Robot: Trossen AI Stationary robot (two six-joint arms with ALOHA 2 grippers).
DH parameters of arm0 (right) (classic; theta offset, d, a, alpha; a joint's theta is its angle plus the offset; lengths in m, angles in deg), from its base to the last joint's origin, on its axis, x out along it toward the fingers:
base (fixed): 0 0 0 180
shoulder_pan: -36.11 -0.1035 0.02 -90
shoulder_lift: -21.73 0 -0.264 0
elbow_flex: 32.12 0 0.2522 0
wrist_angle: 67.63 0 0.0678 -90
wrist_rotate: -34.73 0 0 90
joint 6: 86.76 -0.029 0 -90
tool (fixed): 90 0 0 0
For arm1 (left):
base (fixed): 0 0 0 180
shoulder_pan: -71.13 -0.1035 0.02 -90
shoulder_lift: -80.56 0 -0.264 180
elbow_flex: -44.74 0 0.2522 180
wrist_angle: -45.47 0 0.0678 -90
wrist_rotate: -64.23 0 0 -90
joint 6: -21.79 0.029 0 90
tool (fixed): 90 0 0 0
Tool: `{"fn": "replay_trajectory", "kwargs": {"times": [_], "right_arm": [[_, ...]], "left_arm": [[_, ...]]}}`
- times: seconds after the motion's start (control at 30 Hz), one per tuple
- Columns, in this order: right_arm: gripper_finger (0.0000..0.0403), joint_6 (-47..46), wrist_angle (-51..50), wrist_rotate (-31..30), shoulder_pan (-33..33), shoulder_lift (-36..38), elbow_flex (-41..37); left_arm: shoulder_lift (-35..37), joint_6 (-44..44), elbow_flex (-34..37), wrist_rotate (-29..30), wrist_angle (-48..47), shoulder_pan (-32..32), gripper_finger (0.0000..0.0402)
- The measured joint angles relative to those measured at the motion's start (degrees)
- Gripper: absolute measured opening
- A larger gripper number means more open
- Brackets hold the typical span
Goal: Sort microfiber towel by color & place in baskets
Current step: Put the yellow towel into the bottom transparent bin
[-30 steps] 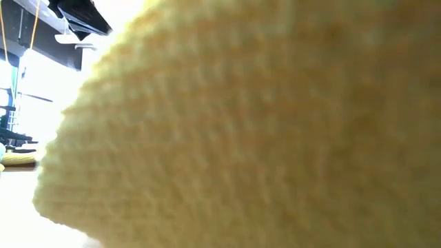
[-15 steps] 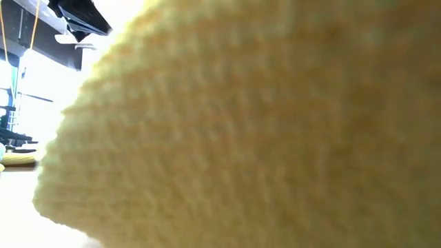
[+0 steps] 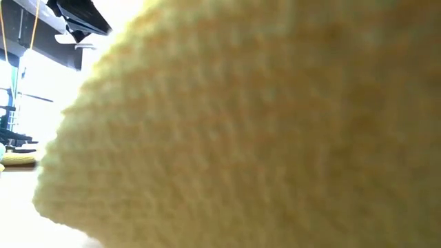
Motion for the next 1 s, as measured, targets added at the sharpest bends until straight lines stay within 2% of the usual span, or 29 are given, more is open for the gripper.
{"fn": "replay_trajectory", "kwargs": {"times": [0.27,0.47,0.6,0.77,1.0], "right_arm": [[0.0158,0.04,11.12,4.55,1.22,0.02,-8.67],[0.0182,0.41,10.72,4.95,1.22,0.09,-7.75],[0.0186,1.89,6.62,5.76,1.22,0.11,-4.0],[0.0186,3.47,-4.7,5.94,1.2,0.2,4.24],[0.0186,7.99,-18.89,0.64,-0.14,0.31,17.26]], "left_arm": [[0.0,0.04,0.0,-0.01,0.0,0.0,0.0001],[0.0,0.11,0.0,-0.02,0.0,0.0,0.0001],[0.0,0.11,0.0,-0.02,0.0,0.0,0.0001],[0.0,0.11,0.0,0.0,0.0,0.0,0.0001],[0.0,0.09,0.0,0.0,-0.01,0.01,0.0001]]}}
